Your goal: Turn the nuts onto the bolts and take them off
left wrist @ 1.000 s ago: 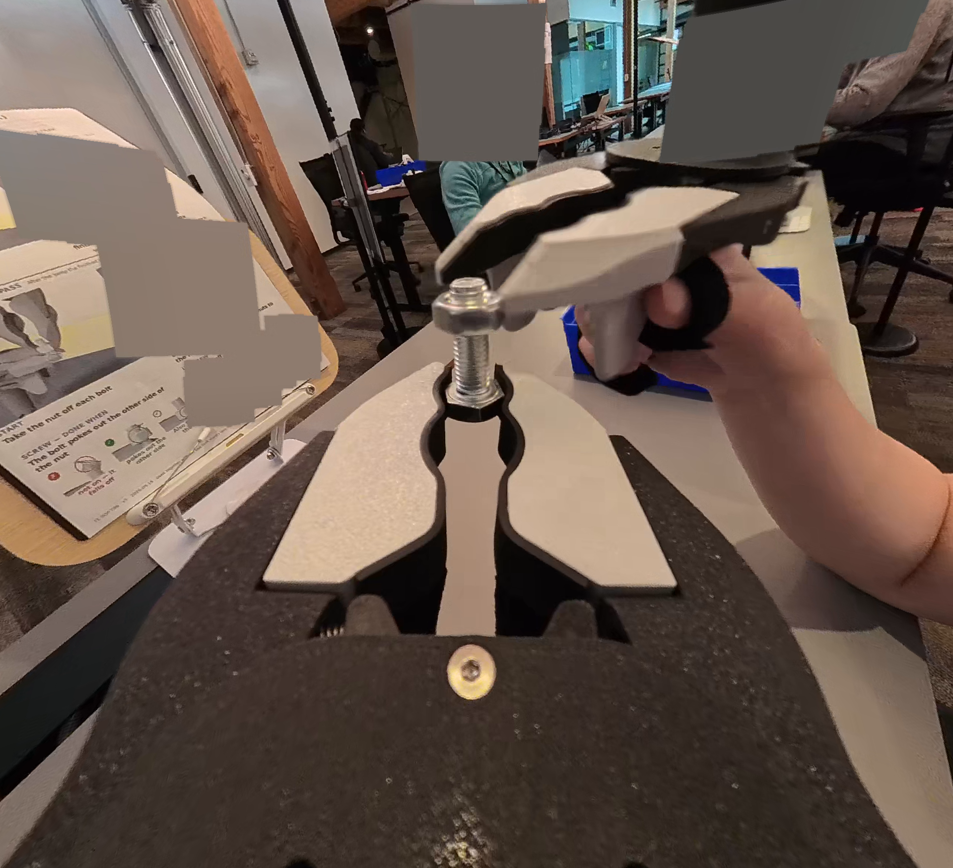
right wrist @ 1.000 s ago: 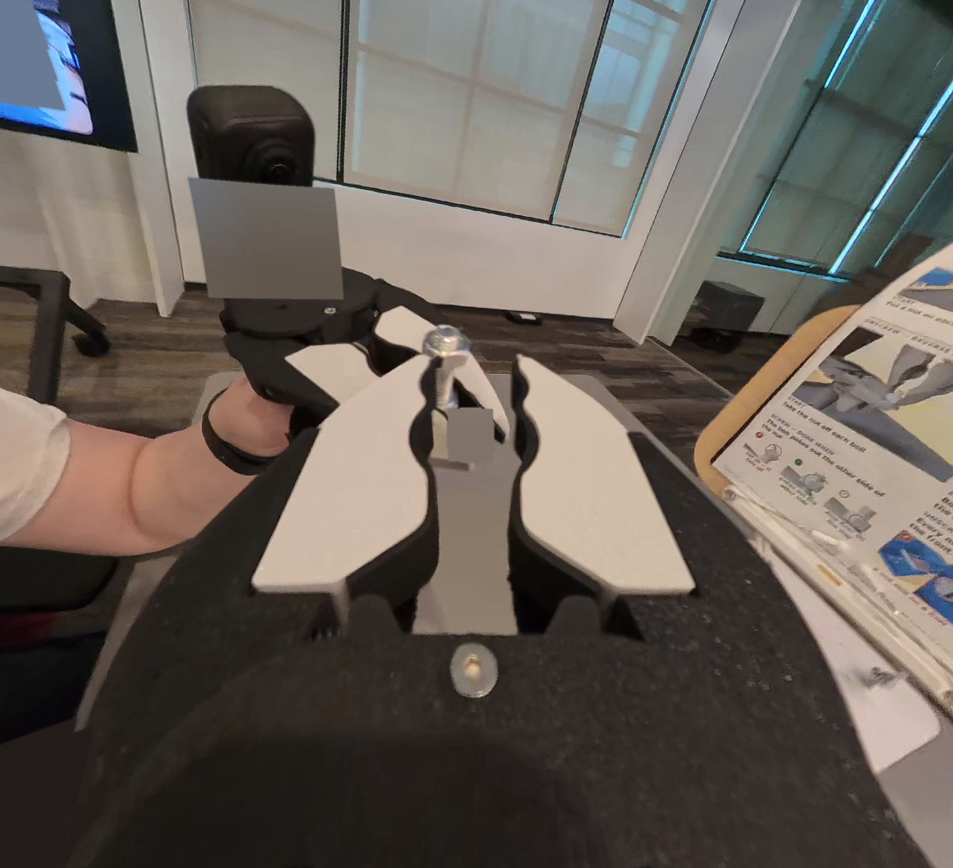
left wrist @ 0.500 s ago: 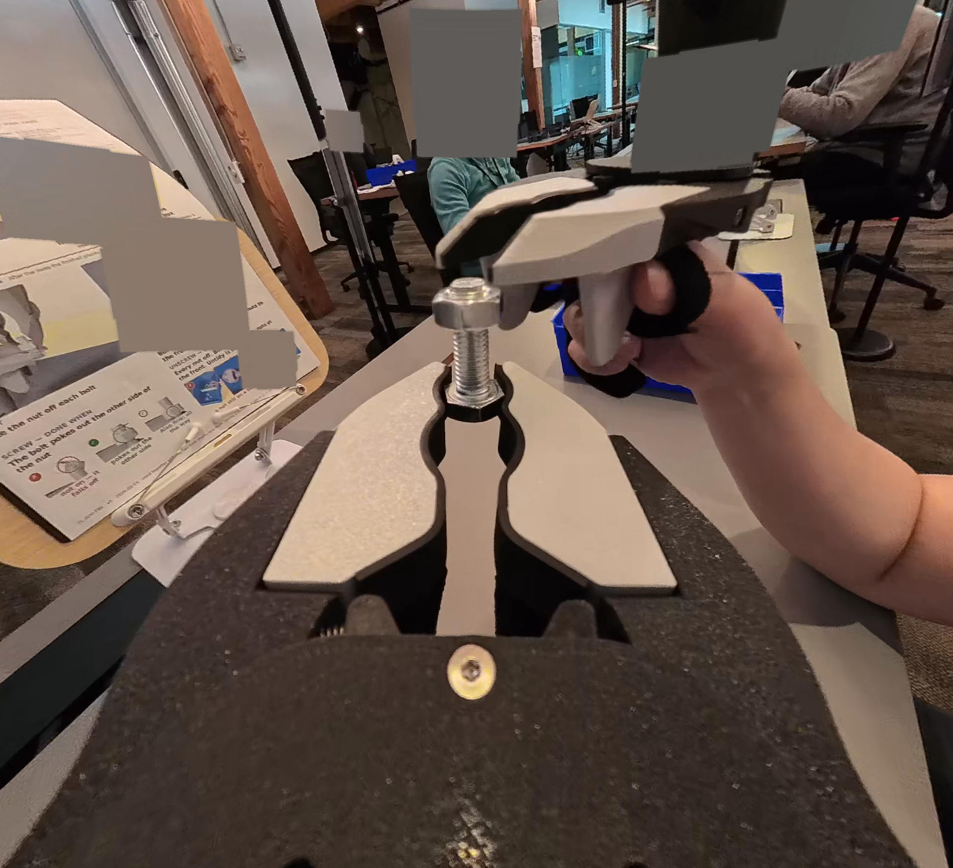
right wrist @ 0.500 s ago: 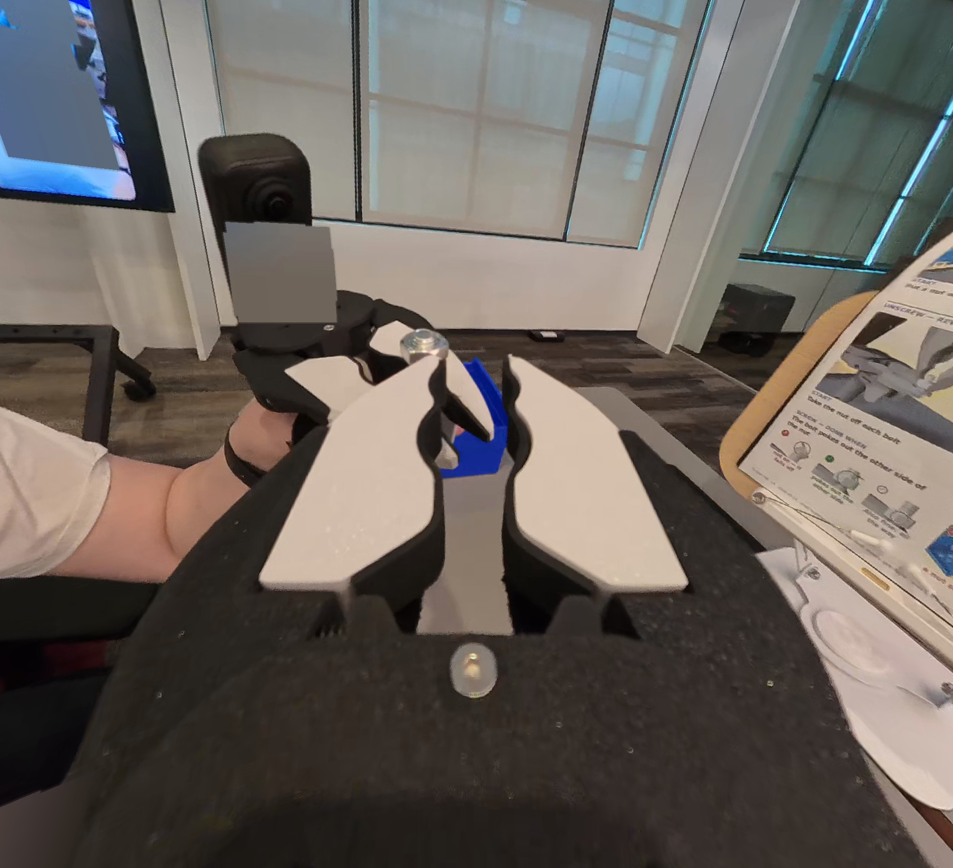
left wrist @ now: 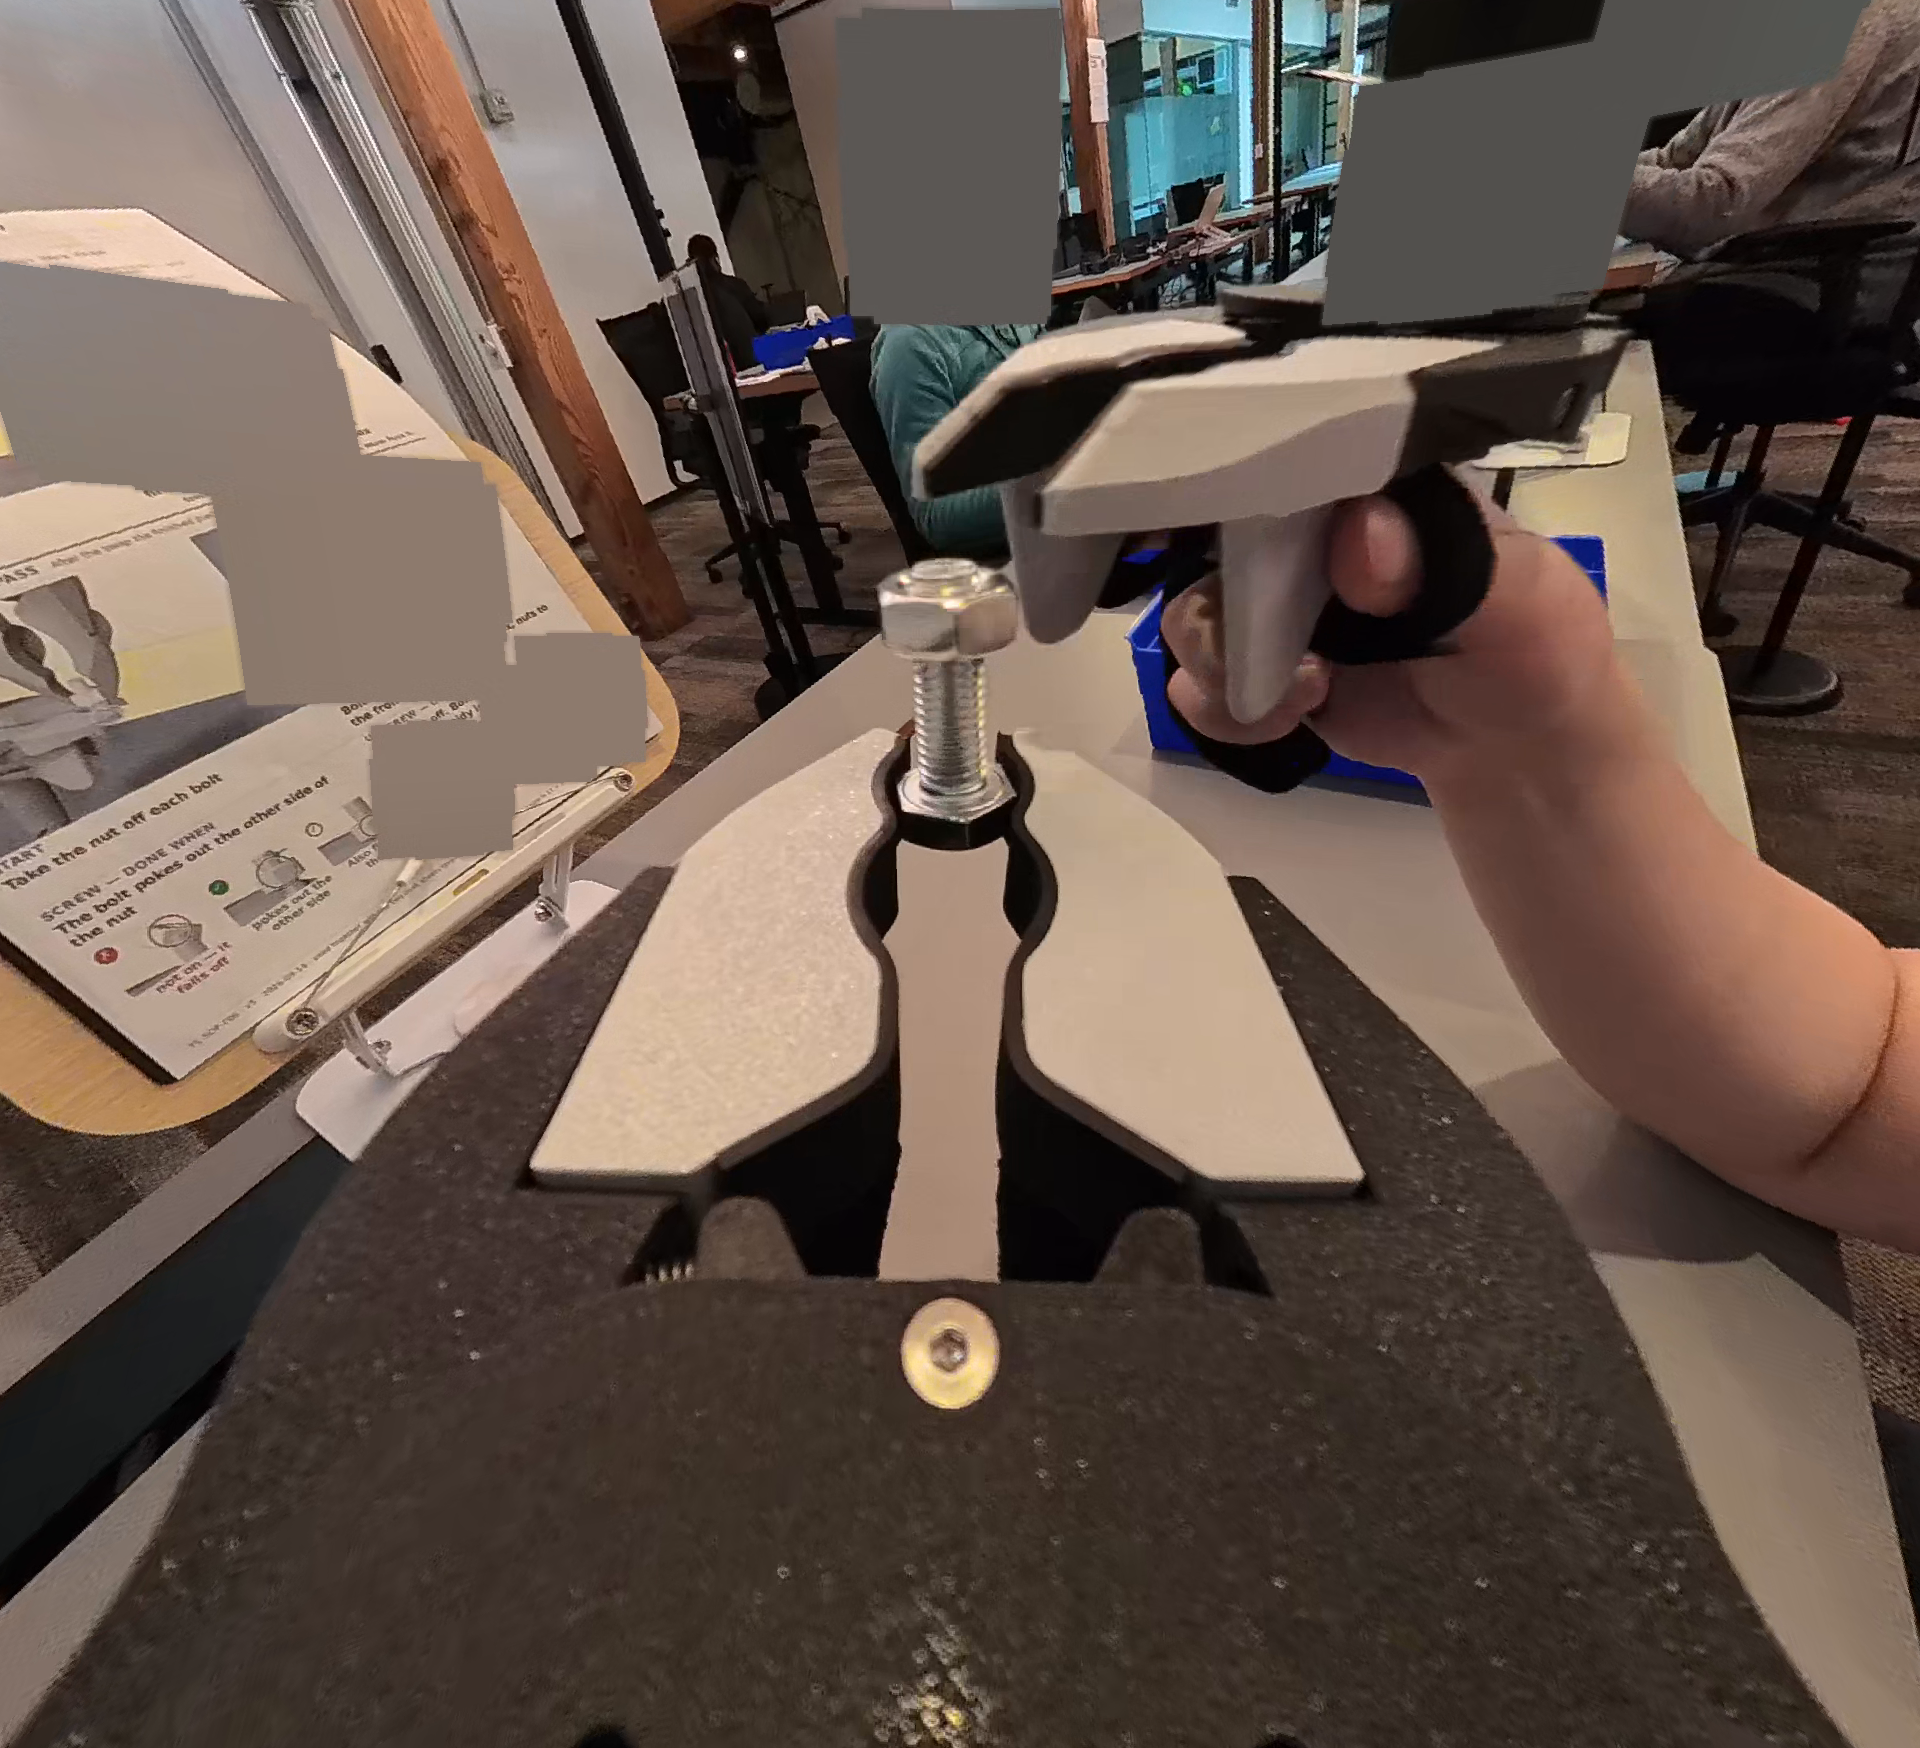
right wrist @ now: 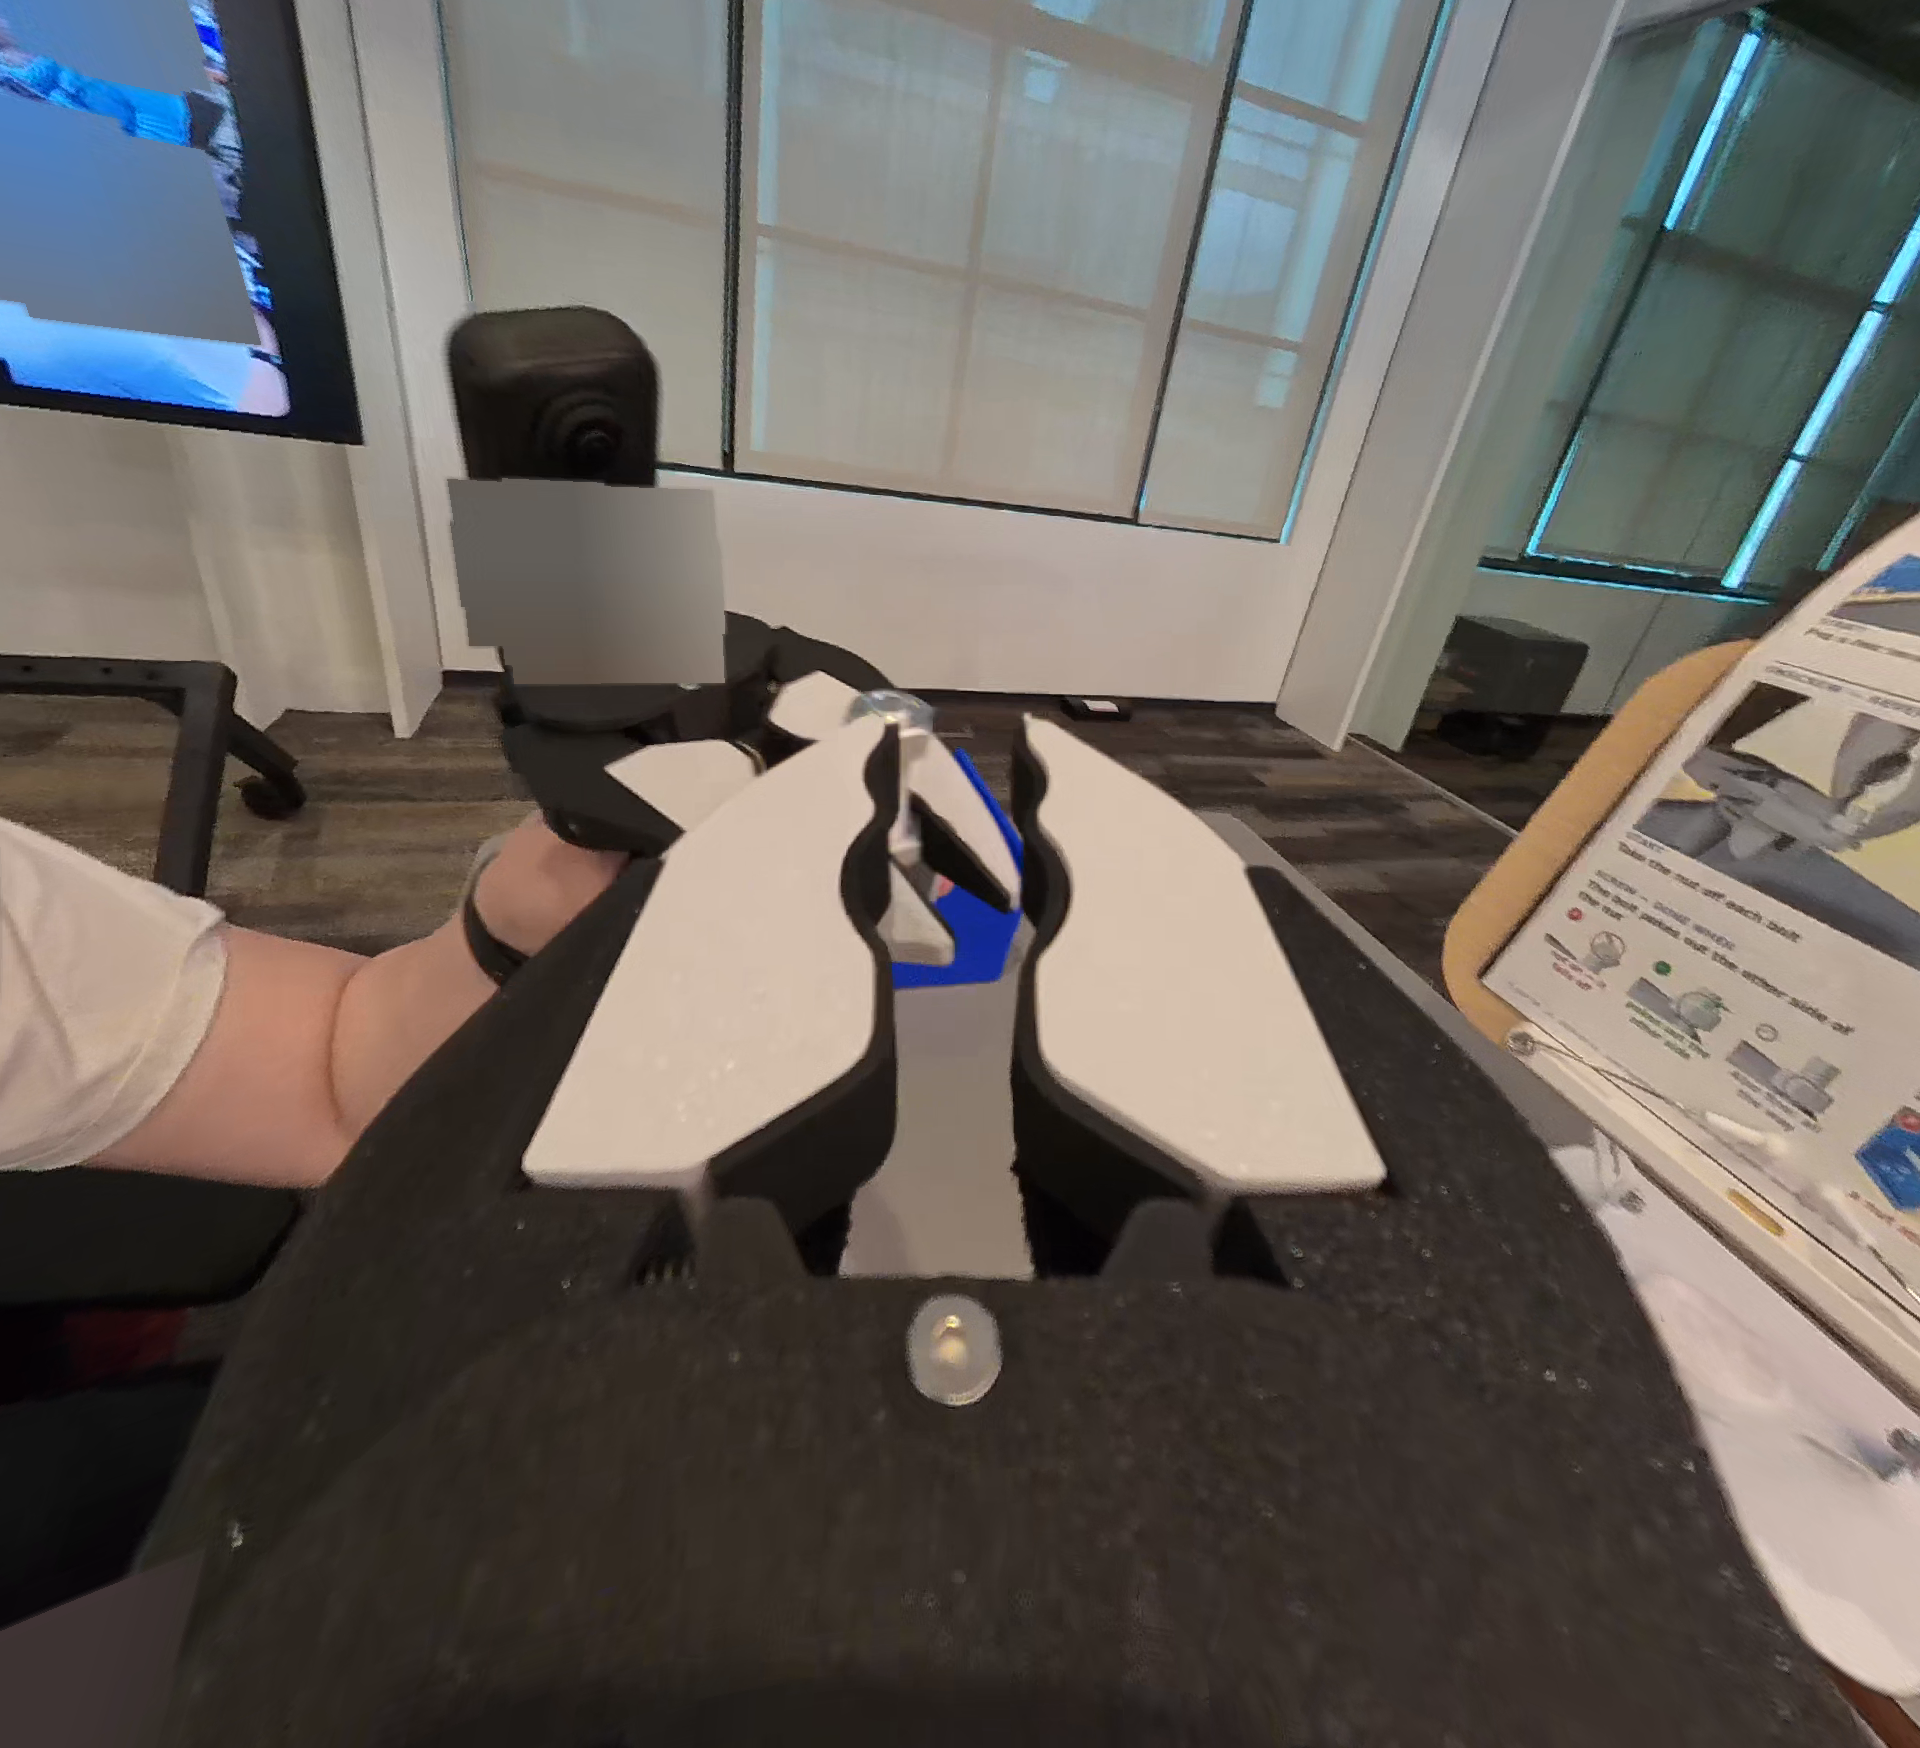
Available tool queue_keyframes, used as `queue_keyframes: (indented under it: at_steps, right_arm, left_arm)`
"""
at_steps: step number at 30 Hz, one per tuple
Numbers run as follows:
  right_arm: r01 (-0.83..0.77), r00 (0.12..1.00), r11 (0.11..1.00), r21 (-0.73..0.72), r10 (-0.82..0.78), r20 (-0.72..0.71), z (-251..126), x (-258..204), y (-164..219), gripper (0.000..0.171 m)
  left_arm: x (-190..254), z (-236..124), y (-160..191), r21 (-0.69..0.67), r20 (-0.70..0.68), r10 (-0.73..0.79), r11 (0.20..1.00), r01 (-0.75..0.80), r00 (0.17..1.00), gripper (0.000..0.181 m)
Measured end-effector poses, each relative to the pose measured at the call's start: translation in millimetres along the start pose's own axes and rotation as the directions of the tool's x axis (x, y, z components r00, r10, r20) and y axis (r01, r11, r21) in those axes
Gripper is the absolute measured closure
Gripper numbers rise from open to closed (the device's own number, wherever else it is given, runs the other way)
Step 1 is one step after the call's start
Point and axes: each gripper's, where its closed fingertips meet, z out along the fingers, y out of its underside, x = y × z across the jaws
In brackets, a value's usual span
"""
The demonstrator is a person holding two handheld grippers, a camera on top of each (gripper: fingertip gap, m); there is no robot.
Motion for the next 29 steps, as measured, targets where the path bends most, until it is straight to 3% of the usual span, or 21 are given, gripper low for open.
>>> queue_keyframes:
  at_steps: [6, 10, 22, 29]
  right_arm:
    - [0.059, 0.998, 0.996, -0.06, -0.059, -0.002, 12, -10, 10, 0.148]
    - [0.009, 1.0, 0.999, -0.031, -0.01, -0.02, 2, 3, 5, 0.154]
    - [0.011, 1.0, 0.999, -0.045, -0.01, 0.028, 10, -9, 9, 0.147]
    - [-0.014, 0.998, 1.0, 0.014, 0.014, 0.055, 6, -12, 0, 0.152]
  left_arm:
    - [5, 2, 0, -0.004, -0.005, 0.009, 1.0, -0.009, 1.0, 0.166]
    - [2, -3, -4, 0.012, -0.006, -0.004, 1.0, 0.005, 1.0, 0.166]
    - [4, -1, -3, 0.005, -0.001, 0.009, 1.0, -0.009, 1.0, 0.166]
    - [3, -1, -3, 0.006, -0.008, 0.003, 1.0, -0.002, 1.0, 0.166]
